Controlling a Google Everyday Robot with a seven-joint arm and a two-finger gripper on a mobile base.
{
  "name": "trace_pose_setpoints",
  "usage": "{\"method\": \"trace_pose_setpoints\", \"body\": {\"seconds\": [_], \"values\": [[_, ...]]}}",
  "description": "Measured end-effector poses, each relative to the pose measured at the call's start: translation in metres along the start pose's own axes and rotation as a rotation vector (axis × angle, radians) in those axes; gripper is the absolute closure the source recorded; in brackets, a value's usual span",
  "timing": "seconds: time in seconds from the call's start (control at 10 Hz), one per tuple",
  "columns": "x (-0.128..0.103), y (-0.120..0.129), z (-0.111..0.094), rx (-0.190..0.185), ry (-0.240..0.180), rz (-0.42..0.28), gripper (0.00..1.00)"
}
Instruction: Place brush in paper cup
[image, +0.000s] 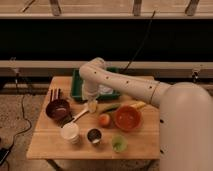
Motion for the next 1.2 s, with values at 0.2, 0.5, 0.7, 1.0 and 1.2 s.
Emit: {"method": "trace_pose_setpoints", "body": {"seconds": [0.2, 0.5, 0.7, 1.0, 1.2], "values": [[-0.008, -0.005, 0.011, -0.001, 0.002, -0.043, 0.35], [-0.006, -0.006, 0.039, -0.014, 0.007, -0.071, 0.35], [-0.006, -0.010, 0.051, -0.022, 0.007, -0.081, 0.35], [-0.007, -0.022, 0.071, -0.029, 0.014, -0.101, 0.35], [-0.007, -0.031, 0.077, -0.029, 0.031, -0.114, 0.35]]}}
